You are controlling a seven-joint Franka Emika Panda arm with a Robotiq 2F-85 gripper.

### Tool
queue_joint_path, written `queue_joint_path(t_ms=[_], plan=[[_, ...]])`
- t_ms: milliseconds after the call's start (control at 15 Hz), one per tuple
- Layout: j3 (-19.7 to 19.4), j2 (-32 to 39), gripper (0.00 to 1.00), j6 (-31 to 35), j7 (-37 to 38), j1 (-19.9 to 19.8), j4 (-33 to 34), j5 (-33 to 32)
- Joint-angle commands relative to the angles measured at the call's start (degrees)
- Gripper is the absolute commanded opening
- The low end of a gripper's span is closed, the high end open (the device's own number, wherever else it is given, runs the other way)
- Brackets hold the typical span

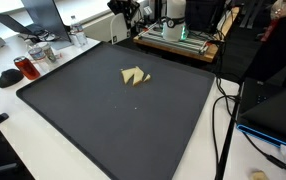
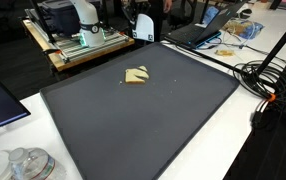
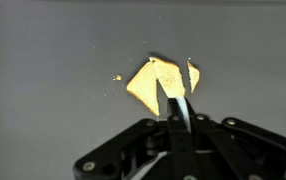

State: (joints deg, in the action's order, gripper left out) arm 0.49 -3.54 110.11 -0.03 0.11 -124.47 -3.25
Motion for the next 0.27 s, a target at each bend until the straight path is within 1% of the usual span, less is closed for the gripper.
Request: queue_joint_path(t_ms=[0,200], plan=[[-1.45,-0.82,0.01,-5.71,-5.49,-0.95,3.67,0.36],[-2.25,-1.18,0.01,-7.48,-9.42,-1.35,4.95,1.05]])
